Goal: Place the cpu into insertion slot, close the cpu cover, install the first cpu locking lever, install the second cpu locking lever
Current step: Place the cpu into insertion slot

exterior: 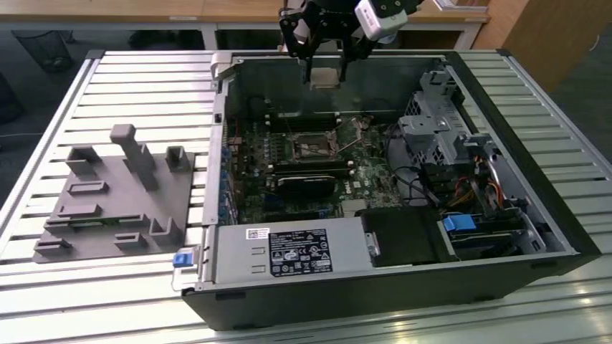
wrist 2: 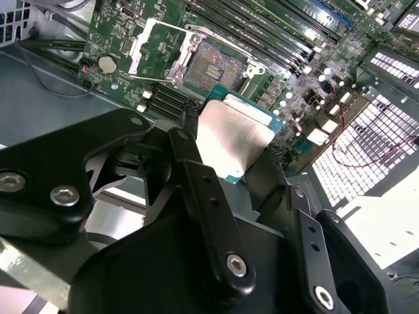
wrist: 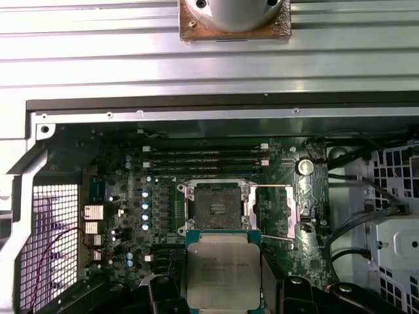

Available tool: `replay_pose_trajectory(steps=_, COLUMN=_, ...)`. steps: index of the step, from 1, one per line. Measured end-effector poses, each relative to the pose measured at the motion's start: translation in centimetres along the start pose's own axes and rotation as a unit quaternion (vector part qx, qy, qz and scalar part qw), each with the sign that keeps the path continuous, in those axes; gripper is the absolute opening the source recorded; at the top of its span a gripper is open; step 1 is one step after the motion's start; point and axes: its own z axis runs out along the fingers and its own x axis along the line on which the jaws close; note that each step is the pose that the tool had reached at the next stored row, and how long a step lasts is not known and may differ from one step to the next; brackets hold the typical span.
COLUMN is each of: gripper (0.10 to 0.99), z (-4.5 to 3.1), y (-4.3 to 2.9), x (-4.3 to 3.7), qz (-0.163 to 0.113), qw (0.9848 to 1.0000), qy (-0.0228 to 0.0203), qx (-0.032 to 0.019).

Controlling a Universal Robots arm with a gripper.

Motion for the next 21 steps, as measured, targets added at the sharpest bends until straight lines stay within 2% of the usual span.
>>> replay_pose_trajectory(steps=21, gripper=0.537, z=0.0, y=0.0, x=0.0, qz=0.01, qw=0.9999, qy=-0.0009, qx=-0.0002)
